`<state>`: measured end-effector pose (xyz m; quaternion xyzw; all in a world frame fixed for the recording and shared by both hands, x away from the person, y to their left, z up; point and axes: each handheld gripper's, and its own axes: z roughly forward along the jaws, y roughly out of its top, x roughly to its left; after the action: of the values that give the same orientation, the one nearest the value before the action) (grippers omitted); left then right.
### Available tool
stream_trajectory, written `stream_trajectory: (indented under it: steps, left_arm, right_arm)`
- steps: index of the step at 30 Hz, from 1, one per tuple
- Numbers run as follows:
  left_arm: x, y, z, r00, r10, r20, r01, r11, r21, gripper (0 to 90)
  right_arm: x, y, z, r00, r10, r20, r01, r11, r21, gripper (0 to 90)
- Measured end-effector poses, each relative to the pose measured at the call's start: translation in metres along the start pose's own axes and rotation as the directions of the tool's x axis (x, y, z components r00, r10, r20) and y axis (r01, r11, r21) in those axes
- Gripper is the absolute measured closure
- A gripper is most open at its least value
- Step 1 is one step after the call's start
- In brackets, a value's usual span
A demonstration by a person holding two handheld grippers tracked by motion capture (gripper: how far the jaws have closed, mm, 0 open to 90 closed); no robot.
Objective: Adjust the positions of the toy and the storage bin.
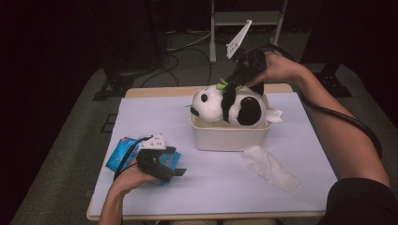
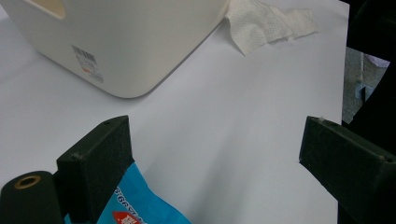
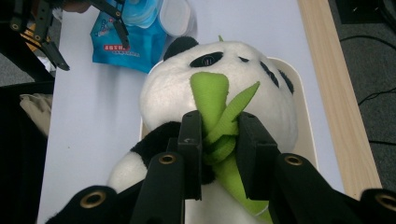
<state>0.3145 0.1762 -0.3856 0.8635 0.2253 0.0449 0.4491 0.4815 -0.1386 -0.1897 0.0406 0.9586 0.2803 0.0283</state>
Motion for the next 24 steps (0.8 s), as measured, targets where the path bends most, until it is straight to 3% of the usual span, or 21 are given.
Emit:
stream_trajectory:
  steps: [10, 24]
  left_arm:
    - [0.000, -0.002, -0.001, 1.0000, -0.003, -0.007, 0.003, 1.0000, 0.000, 8.9]
    - [-0.001, -0.001, 0.001, 1.0000, 0.001, 0.000, -0.001, 1.0000, 0.002, 8.9]
  right_arm:
    - [-0.013, -0.008, 0.018, 0.9995, 0.026, -0.017, -0.026, 0.999, 0.031, 72.1]
    - [-0.014, -0.022, 0.042, 0.9978, 0.051, -0.042, -0.050, 0.998, 0.040, 72.0]
